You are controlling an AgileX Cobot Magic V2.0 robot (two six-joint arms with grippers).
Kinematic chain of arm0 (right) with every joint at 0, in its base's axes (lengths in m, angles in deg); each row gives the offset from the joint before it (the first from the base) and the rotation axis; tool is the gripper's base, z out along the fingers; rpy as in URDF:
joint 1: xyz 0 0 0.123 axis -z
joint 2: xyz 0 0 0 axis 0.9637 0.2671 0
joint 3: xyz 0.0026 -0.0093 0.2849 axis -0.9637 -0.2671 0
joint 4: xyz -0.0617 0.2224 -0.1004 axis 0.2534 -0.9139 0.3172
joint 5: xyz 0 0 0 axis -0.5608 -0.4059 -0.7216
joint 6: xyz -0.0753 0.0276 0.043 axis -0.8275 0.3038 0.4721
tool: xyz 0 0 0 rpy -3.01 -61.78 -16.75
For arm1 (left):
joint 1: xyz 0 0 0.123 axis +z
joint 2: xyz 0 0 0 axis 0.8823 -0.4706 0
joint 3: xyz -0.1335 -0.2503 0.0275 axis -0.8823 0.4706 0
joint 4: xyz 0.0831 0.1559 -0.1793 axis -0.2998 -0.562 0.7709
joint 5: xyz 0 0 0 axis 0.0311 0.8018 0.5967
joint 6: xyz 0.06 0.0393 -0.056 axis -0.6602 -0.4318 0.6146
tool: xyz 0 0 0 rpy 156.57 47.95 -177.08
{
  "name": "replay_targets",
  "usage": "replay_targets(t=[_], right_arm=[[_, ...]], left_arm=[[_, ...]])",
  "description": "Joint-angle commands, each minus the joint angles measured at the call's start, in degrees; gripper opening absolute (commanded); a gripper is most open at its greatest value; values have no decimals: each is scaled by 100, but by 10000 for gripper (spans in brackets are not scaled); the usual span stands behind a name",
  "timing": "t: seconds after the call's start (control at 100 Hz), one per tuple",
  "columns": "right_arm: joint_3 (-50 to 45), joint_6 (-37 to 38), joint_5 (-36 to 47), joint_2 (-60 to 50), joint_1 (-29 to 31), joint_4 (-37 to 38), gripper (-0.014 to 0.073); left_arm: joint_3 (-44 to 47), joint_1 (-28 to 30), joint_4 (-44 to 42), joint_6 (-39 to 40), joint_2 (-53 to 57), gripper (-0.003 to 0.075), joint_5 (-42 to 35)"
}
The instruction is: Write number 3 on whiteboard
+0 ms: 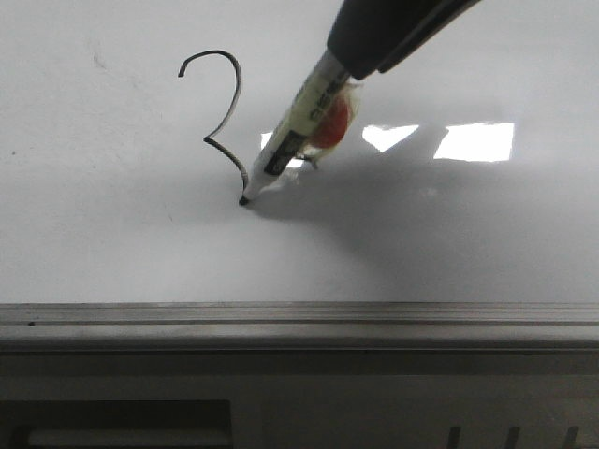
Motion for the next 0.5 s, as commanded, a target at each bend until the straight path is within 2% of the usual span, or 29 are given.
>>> replay_targets(t=[0.0,0.2,0.34,0.49], right_arm=[[20,10,359,103,-120,129,-63],[31,10,1203,390,-307,117,-63],[143,10,1038,316,-437,88,-63],[183,10,1034,-11,-788,88,-64]], left_arm=[[-196,5,84,64,-7,428,-426],[-196,5,84,64,-7,428,-212],[-196,5,128,64,-7,428,253],[-196,-43,587,53,-7,428,556]])
